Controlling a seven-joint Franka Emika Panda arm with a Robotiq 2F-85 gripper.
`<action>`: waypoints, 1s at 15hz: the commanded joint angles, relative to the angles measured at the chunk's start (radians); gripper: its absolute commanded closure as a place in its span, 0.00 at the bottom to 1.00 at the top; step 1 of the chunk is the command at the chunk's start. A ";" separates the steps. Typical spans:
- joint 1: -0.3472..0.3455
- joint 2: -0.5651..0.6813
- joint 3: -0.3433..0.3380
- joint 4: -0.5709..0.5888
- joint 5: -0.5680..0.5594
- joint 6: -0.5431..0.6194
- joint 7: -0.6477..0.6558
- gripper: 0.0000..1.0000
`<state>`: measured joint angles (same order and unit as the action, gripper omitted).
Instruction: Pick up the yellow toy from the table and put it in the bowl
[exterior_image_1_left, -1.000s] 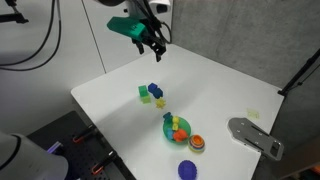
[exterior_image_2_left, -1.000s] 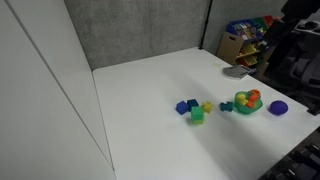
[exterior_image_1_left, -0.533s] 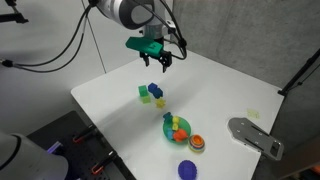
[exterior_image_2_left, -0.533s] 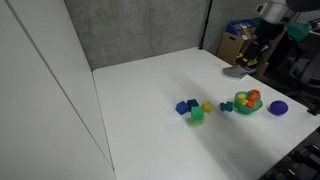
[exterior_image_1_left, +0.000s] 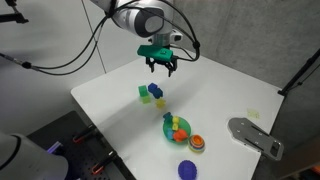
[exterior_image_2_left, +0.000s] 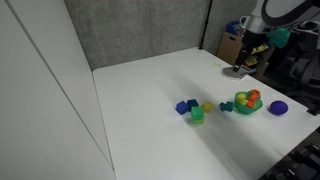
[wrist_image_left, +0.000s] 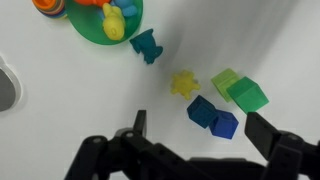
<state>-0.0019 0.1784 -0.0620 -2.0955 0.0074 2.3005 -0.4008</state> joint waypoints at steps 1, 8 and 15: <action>-0.030 0.023 0.025 0.010 0.008 0.012 -0.013 0.00; -0.106 0.192 0.098 0.042 0.101 0.107 -0.252 0.00; -0.156 0.380 0.184 0.122 0.102 0.294 -0.372 0.00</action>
<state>-0.1290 0.4844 0.0857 -2.0377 0.1067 2.5388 -0.7249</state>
